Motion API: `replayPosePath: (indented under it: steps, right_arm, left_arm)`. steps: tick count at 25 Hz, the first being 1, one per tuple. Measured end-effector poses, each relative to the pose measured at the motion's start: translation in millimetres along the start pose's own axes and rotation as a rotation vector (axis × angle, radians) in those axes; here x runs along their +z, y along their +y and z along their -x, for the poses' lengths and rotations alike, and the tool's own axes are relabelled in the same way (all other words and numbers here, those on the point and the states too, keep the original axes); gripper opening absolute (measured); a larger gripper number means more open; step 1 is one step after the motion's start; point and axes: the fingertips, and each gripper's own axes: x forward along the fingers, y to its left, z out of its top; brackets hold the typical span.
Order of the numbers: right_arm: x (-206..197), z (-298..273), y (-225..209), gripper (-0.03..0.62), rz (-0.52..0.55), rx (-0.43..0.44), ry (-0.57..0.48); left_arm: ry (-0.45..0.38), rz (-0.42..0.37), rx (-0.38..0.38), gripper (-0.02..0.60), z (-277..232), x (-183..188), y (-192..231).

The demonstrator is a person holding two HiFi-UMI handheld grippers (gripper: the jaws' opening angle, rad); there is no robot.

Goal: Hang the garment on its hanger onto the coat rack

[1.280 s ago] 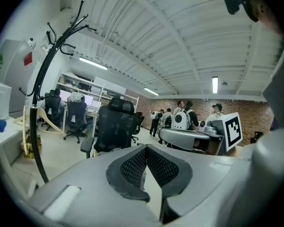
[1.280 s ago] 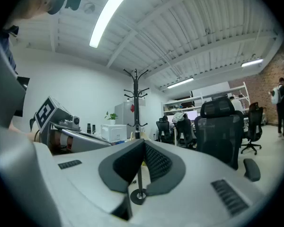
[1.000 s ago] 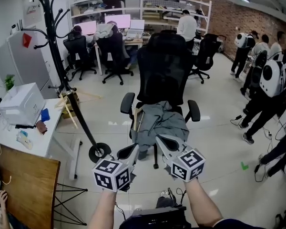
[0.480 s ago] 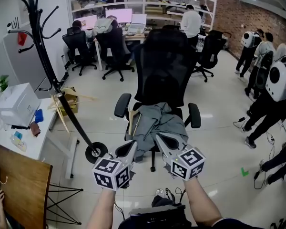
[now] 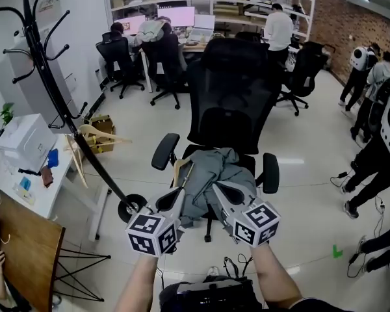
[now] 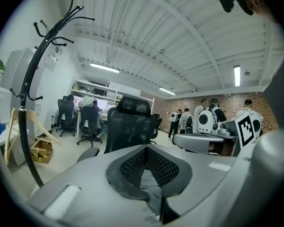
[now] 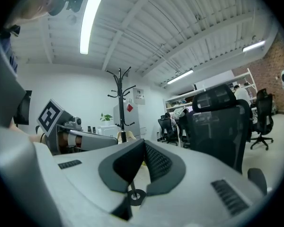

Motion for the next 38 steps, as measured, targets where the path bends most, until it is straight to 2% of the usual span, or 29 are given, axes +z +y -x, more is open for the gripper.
replayPosePath:
  steps: [4, 10, 17, 21, 26, 32, 36, 38]
  right_arm:
    - [-8.2, -5.8, -19.1, 0.0, -0.023, 0.012, 0.015]
    - [-13.0, -20.2, -29.3, 0.0, -0.033, 0.016, 0.036]
    - [-28.2, -38.0, -33.3, 0.0, -0.046, -0.008, 0.073]
    - [-45.5, -51.2, -33.1, 0.0, -0.041, -0.017, 0.119]
    - [-80.9, -70.3, -33.2, 0.0, 0.002, -0.034, 0.205]
    - [-132.0, -88.0, -33.6, 0.0, -0.026, -0.051, 0.291]
    - [-168.2, -97.4, -35.5, 0.0, -0.056, -0.069, 0.335]
    - [-182.9, -102.1, -38.8, 0.0, -0.067, -0.08, 0.352]
  left_arm:
    - [0.02, -0.004, 0.023, 0.002, -18.8, -1.4, 3.7]
    - [0.05, 0.014, 0.013, 0.003, -42.2, -9.4, 11.6]
    - [0.093, 0.037, -0.008, 0.003, -60.5, -29.7, 29.0]
    - [0.123, 0.056, 0.01, 0.003, -67.6, -46.4, 45.8]
    - [0.212, 0.101, 0.048, 0.002, -74.7, -101.2, 81.9]
    - [0.313, 0.158, 0.042, 0.002, -92.0, -185.2, 118.3]
    - [0.344, 0.163, 0.081, 0.003, -110.7, -230.2, 150.7]
    - [0.365, 0.169, 0.112, 0.08, -121.0, -252.5, 169.2]
